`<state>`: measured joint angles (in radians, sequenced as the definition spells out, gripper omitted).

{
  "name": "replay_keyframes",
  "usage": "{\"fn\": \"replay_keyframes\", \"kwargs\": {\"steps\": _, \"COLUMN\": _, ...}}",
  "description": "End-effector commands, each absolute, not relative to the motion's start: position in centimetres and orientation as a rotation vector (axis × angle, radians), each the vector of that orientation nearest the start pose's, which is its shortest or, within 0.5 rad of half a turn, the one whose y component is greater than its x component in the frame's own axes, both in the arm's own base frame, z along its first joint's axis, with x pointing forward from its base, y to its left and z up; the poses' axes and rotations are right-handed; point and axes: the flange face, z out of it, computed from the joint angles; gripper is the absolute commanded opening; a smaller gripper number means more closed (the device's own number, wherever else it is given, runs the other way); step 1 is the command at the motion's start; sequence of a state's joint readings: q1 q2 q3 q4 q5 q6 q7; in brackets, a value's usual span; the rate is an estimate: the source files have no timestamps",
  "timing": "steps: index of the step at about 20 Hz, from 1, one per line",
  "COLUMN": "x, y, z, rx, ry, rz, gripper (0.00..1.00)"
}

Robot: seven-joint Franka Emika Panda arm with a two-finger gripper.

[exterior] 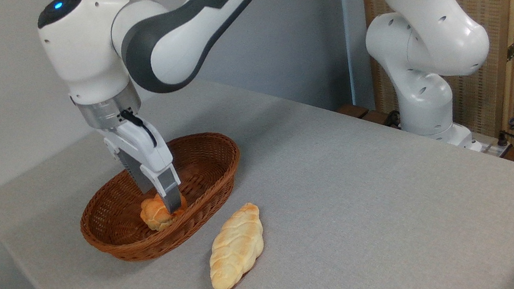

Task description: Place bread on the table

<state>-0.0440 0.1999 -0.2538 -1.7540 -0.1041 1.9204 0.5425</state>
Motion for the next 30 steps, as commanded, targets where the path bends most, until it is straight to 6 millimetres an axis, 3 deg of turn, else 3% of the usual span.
{"fn": "replay_keyframes", "kwargs": {"steps": 1, "x": 58.9, "y": -19.0, "z": 44.3, "rx": -3.034, "ry": 1.302, "rz": 0.004, "gripper": 1.0}}
{"fn": "replay_keyframes", "kwargs": {"steps": 11, "x": 58.9, "y": -20.0, "z": 42.2, "rx": -2.983, "ry": 1.35, "rz": 0.072, "gripper": 1.0}}
{"fn": "replay_keyframes", "kwargs": {"steps": 13, "x": 58.9, "y": -20.0, "z": 42.1, "rx": -2.981, "ry": 1.357, "rz": 0.074, "gripper": 0.85}}
{"fn": "replay_keyframes", "kwargs": {"steps": 15, "x": 58.9, "y": -20.0, "z": 42.1, "rx": -2.979, "ry": 1.361, "rz": 0.073, "gripper": 0.52}}
{"fn": "replay_keyframes", "kwargs": {"steps": 16, "x": 58.9, "y": -20.0, "z": 42.2, "rx": -2.978, "ry": 1.361, "rz": 0.071, "gripper": 0.47}}
{"fn": "replay_keyframes", "kwargs": {"steps": 25, "x": 59.0, "y": -19.9, "z": 42.3, "rx": -2.979, "ry": 1.359, "rz": 0.068, "gripper": 0.47}}
{"fn": "replay_keyframes", "kwargs": {"steps": 30, "x": 58.9, "y": -19.6, "z": 44.4, "rx": -2.983, "ry": 1.338, "rz": 0.018, "gripper": 0.47}}
